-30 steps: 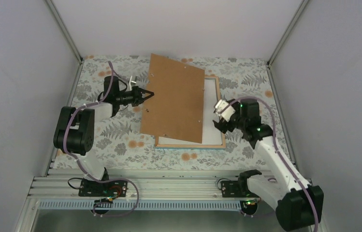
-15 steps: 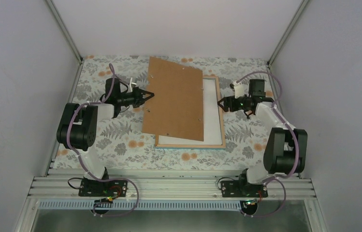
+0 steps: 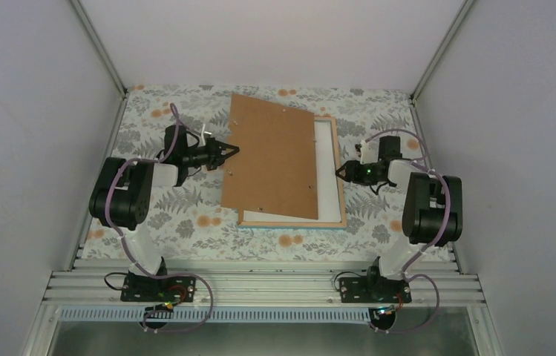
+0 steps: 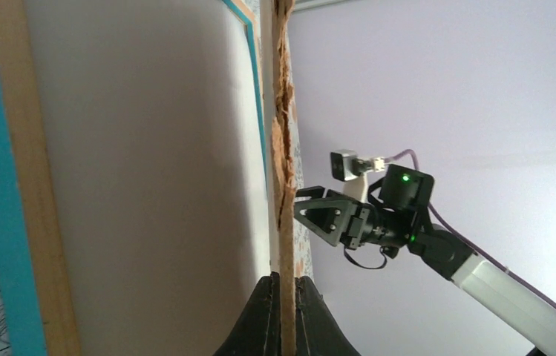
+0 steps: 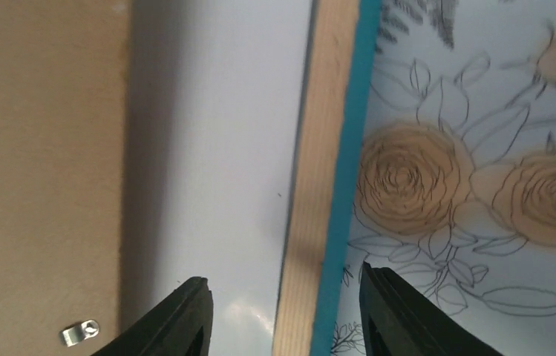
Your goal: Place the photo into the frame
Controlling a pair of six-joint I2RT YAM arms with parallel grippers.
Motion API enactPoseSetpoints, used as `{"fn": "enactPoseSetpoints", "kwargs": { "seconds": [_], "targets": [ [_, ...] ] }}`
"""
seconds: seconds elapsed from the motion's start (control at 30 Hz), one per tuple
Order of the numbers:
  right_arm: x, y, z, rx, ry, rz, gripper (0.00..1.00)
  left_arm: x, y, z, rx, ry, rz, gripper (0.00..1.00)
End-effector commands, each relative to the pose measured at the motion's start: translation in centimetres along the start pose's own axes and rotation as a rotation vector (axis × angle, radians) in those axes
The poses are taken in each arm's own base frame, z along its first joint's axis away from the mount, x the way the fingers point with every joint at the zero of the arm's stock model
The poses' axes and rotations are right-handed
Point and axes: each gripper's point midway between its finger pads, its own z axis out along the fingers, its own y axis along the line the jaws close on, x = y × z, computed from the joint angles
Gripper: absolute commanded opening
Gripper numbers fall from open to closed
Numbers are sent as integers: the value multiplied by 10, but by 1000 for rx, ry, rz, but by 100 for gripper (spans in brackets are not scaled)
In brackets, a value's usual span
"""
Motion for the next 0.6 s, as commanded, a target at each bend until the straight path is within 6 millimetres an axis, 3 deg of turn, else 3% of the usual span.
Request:
{"fn": "enactPoseSetpoints", "kwargs": {
  "seconds": [0.0, 0.2, 0.57],
  "targets": [
    [13, -6, 12, -50, 24, 77, 48, 3, -16, 7, 71, 31, 66, 3],
    [26, -9, 27, -95, 75, 122, 38, 7, -8, 18, 68, 55, 52, 2],
    [45, -3, 34, -164, 116, 157, 33, 4, 16, 27, 35, 45, 42, 2]
  ]
}}
